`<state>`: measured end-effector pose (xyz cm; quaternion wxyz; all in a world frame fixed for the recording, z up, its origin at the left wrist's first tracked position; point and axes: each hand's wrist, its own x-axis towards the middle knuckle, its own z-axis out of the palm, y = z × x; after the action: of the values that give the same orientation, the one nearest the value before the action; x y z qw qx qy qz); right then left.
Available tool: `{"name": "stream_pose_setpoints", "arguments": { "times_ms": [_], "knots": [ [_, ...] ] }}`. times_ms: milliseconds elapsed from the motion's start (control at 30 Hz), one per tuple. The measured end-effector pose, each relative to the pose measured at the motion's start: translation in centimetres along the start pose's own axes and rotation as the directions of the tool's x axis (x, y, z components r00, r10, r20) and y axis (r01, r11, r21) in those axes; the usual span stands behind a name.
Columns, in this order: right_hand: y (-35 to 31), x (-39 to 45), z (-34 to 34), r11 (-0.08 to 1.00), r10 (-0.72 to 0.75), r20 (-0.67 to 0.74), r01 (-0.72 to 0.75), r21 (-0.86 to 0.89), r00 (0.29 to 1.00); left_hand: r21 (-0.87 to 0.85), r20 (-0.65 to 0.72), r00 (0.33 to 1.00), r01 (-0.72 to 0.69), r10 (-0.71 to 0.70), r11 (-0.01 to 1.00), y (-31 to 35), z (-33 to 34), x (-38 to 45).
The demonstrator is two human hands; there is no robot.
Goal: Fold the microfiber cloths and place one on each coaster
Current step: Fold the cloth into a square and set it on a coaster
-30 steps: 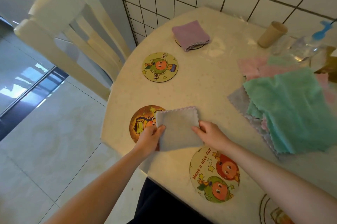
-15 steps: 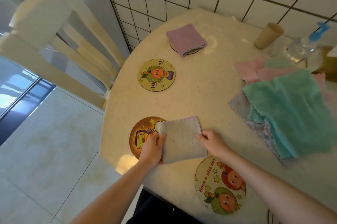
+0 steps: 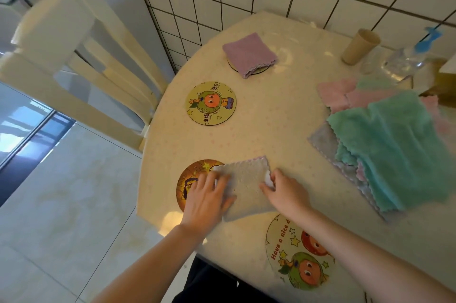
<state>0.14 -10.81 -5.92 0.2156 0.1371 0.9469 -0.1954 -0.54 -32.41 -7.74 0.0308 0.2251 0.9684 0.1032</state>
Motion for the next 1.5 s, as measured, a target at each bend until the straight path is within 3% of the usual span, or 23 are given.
{"name": "stream_pose_setpoints", "arguments": {
  "times_ms": [67, 233, 333, 400, 433, 500, 600, 667, 767, 867, 933, 1067, 1167, 1300, 1500],
  "knots": [
    [0.2, -0.6, 0.2, 1.000, -0.012, 0.035, 0.012, -0.014, 0.999, 0.081, 0.071, 0.992, -0.112, 0.106, 0.990, -0.4, 0.7, -0.4],
    [0.6, -1.2, 0.3, 0.999, 0.007, 0.008, -0.007, 0.038, 1.000, 0.106, 0.272, 0.962, -0.037, 0.007, 0.994, -0.7, 0.8, -1.1],
    [0.5, -1.2, 0.4, 0.992, 0.068, 0.011, -0.069, 0.102, 0.998, 0.013, 0.326, 0.944, 0.037, -0.039, 0.999, 0.1, 0.0, -1.1],
    [0.2, -1.2, 0.4, 0.979, 0.115, 0.028, -0.118, 0.169, 0.993, -0.163, 0.353, 0.928, 0.186, -0.119, 0.969, 1.0, -0.5, -0.9],
    [0.1, -1.0, 0.4, 0.963, 0.144, 0.043, -0.150, 0.224, 0.989, -0.294, 0.332, 0.924, 0.294, -0.191, 0.910, 1.5, -0.8, -0.7],
    [-0.2, -0.7, 0.1, 0.912, 0.201, 0.106, -0.226, 0.342, 0.974, -0.525, 0.316, 0.855, 0.518, -0.411, 0.675, 2.4, -1.3, -0.2],
    [-0.6, -0.1, -0.4, 0.776, 0.286, 0.226, -0.364, 0.515, 0.931, -0.601, 0.470, 0.629, 0.742, -0.619, 0.297, 3.1, -1.6, 0.9],
    [-0.6, 0.3, -0.6, 0.682, 0.325, 0.291, -0.436, 0.587, 0.900, -0.597, 0.588, 0.504, 0.798, -0.633, 0.080, 3.0, -1.3, 1.5],
    [-0.8, 0.5, -1.4, 0.627, 0.302, 0.383, -0.485, 0.610, 0.873, -0.558, 0.723, 0.375, 0.812, -0.580, -0.170, 2.8, -1.3, 2.6],
    [-1.4, 1.1, -2.8, 0.590, 0.263, 0.430, -0.497, 0.637, 0.864, -0.514, 0.819, 0.322, 0.781, -0.475, -0.355, 2.4, -2.0, 3.7],
    [-2.1, 1.6, -4.0, 0.563, 0.243, 0.420, -0.480, 0.672, 0.874, -0.492, 0.849, 0.328, 0.777, -0.415, -0.392, 1.7, -2.8, 4.6],
    [-3.2, 3.5, -6.3, 0.528, 0.189, 0.394, -0.431, 0.731, 0.899, -0.510, 0.858, 0.413, 0.754, -0.305, -0.413, -0.6, -5.4, 7.3],
    [-5.2, 6.3, -7.5, 0.520, 0.183, 0.364, -0.404, 0.753, 0.913, -0.609, 0.793, 0.543, 0.711, -0.276, -0.350, -3.9, -7.1, 11.2],
    [-8.7, 10.0, -7.7, 0.456, 0.192, 0.356, -0.404, 0.793, 0.915, -0.716, 0.677, 0.642, 0.688, -0.360, -0.120, -8.5, -8.9, 17.4],
    [-13.7, 14.7, -6.1, 0.342, 0.204, 0.382, -0.431, 0.835, 0.901, -0.692, 0.454, 0.778, 0.614, -0.434, 0.378, -14.1, -8.6, 26.0]
  ]
}}
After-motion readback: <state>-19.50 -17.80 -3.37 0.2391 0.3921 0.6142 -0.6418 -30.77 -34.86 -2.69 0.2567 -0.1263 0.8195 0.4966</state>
